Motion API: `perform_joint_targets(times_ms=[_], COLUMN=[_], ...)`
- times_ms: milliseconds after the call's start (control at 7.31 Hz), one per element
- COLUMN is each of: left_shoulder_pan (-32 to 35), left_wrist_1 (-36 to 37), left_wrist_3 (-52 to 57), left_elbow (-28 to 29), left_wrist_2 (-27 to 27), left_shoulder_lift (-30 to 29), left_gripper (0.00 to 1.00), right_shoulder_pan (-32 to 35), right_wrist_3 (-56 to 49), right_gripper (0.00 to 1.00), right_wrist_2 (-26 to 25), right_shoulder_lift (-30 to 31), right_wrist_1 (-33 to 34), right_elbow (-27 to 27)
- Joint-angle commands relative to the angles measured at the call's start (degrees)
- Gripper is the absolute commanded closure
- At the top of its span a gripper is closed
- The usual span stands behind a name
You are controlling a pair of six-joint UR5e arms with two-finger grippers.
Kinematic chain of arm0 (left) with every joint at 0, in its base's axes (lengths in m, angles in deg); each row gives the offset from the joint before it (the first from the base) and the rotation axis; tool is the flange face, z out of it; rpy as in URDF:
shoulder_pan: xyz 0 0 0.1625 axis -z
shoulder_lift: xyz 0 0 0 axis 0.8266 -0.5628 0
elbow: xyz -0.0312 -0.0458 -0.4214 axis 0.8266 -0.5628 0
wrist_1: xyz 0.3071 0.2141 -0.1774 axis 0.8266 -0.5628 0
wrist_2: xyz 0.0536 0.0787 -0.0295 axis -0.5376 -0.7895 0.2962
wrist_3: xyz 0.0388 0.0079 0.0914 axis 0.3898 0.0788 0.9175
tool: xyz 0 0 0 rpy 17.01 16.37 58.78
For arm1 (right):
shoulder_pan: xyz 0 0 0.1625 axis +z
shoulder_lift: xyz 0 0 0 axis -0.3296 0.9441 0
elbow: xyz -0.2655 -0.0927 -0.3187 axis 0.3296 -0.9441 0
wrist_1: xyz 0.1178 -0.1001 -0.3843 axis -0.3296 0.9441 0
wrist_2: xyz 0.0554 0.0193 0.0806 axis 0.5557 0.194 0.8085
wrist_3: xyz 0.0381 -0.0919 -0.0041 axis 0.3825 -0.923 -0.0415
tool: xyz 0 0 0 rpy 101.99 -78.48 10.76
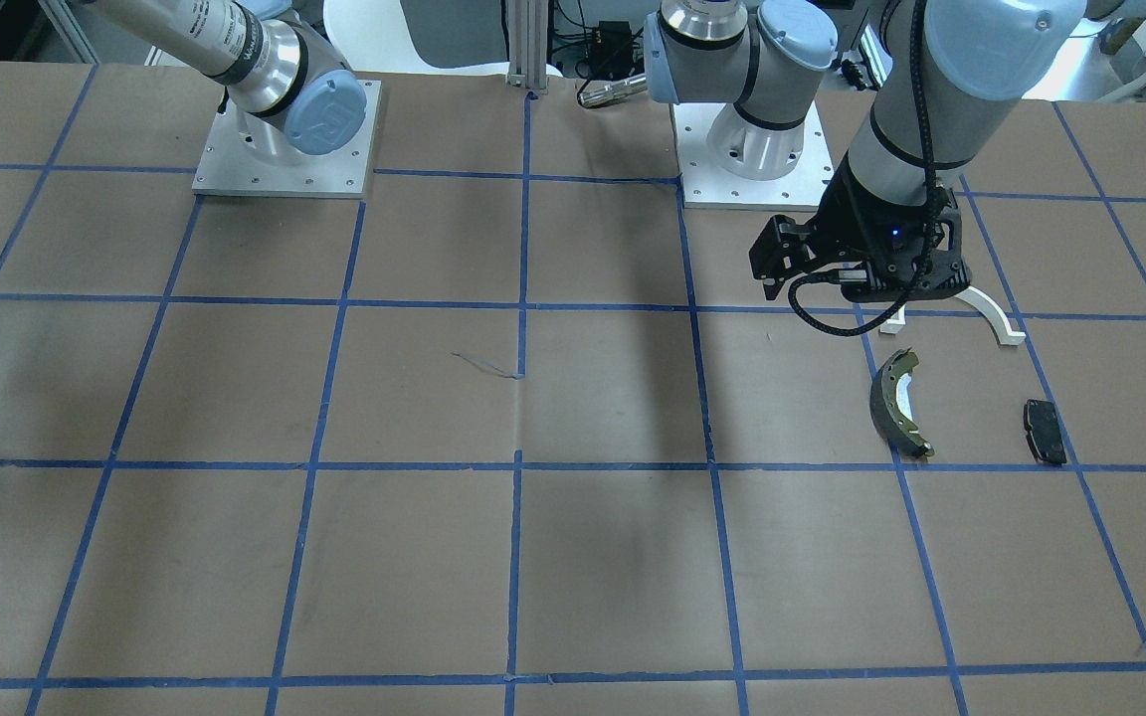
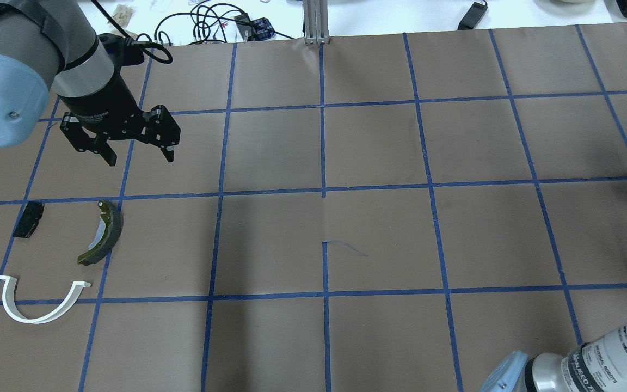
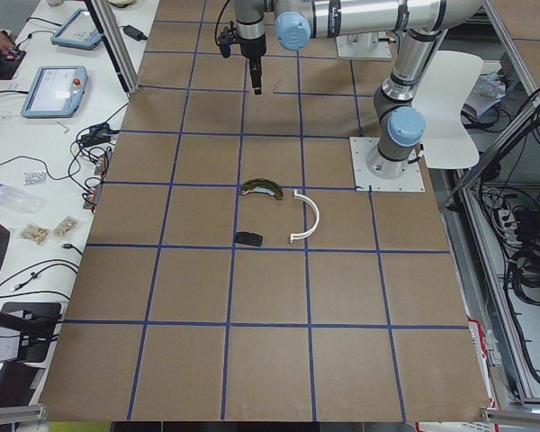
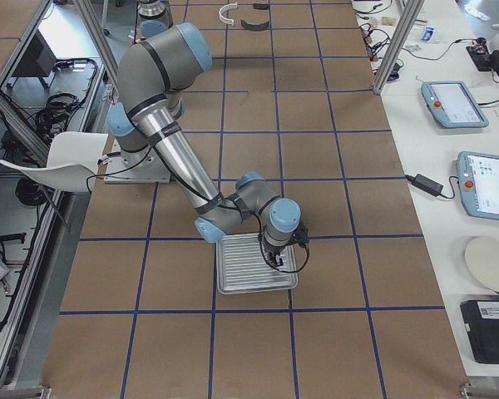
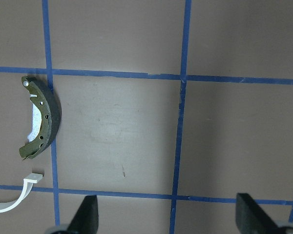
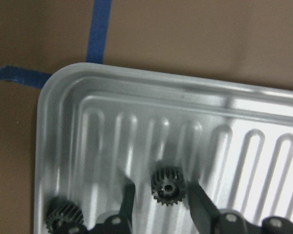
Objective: Place bearing gear from tray to pile
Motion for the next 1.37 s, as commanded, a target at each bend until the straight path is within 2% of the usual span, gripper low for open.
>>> perform_joint_targets(times_ms=[0,411,821,1095,1232], left_shoulder_pan=[0.0,0.0,0.0,0.0,0.0], left_wrist_1=[0.02,0.02,0.02,0.11,0.11], left_wrist_3=[0.04,-0.05,0.04,0.04,0.04], left_elbow=[-0.1,-0.1,-0.71,-1.06,-1.06], left_wrist_2=[-0.33,-0.33,-0.33,-0.33,-0.33], left_shoulder_lift=[-0.27,-0.1,0.25,0.16,0.16], left_gripper=[0.0,0.0,0.0,0.0,0.0], right_shoulder_pan=[-0.05,0.12,0.12,0.12,0.12], right_wrist_3=[0.05,0.4,0.31,0.22,0.22], right_gripper=[0.52,0.54,0.62,0.9,0.97], right_wrist_2=[-0.01,0.07,0.07,0.07,0.07], right_shoulder_lift=[-0.14,0.21,0.12,0.21,0.21], right_wrist_1=[0.64,0.38,0.47,0.38,0.29], right_elbow=[0.02,-0.25,-0.42,-0.42,-0.51])
